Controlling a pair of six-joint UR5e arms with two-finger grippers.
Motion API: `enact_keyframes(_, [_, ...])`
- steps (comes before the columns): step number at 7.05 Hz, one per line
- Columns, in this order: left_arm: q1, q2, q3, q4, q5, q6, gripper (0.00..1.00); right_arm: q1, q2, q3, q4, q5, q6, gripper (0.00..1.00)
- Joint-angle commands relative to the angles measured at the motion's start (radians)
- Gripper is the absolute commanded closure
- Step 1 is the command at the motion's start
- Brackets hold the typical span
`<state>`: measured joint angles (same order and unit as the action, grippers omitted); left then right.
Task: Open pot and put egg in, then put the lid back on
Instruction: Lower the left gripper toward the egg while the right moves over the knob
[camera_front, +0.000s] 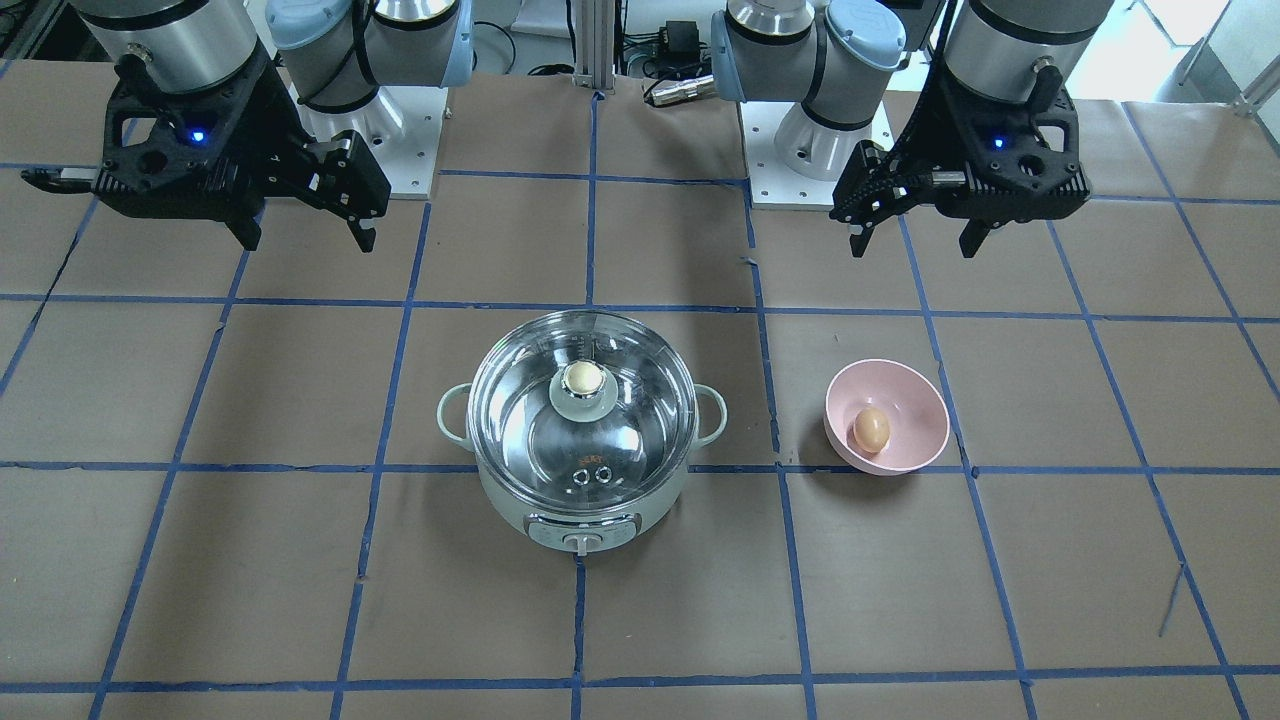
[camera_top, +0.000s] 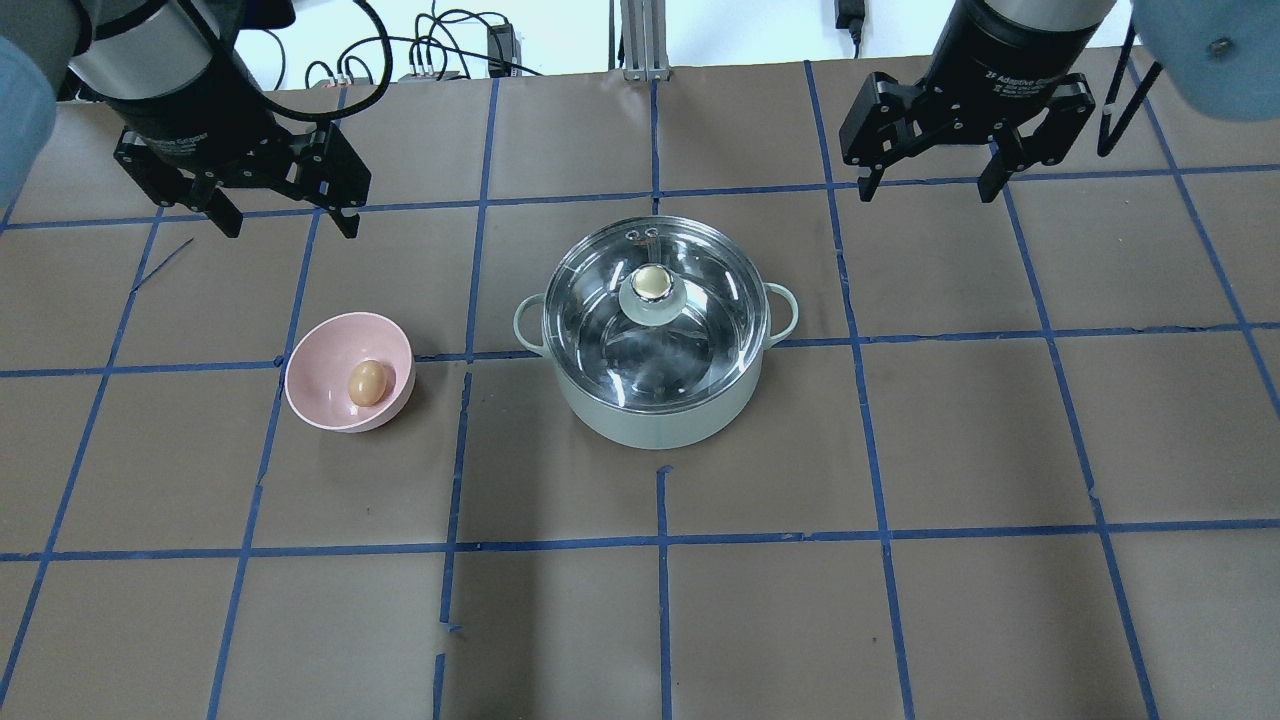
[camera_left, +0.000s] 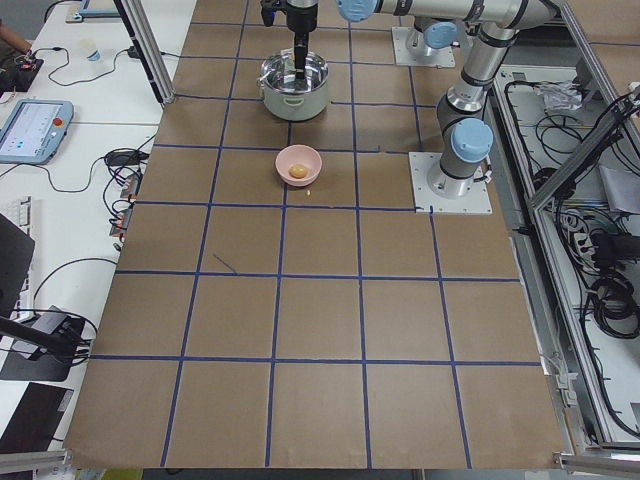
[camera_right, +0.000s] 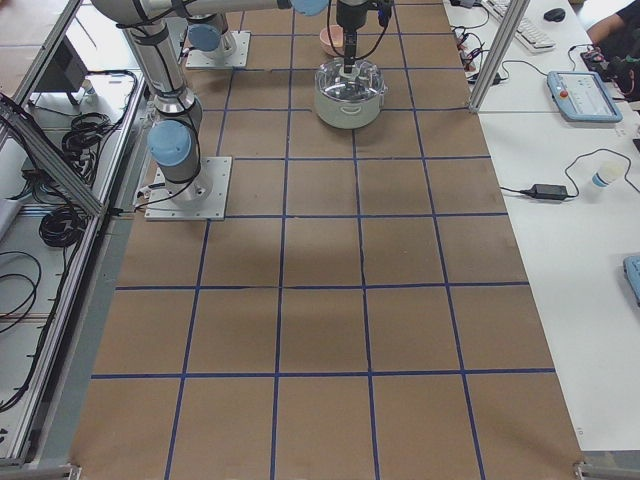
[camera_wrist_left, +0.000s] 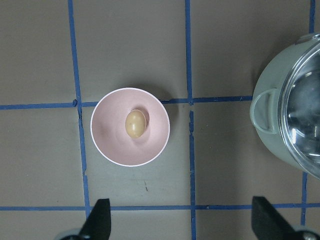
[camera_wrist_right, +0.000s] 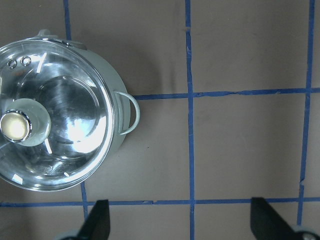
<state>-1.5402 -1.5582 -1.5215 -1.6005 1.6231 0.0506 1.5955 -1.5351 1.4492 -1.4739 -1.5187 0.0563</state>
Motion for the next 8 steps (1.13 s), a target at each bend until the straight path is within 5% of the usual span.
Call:
enact_keyframes(1, [-0.001,0.003,0.0,-0.001,0.001,-0.003,0.0,0.0,-0.013,-0.006,0.023,-0.009,-0.006,0.0])
enact_keyframes(5, [0.006,0.012,-0.012,-0.013,0.001,0.011,0.0,-0.003,-0.013,0.016,0.015,-0.009,-0.007,0.0])
enact_keyframes(8, [0.114,0.006,-0.147,0.048,-0.012,0.094,0.0,0.009,-0.007,0.053,-0.017,-0.005,0.003,0.01])
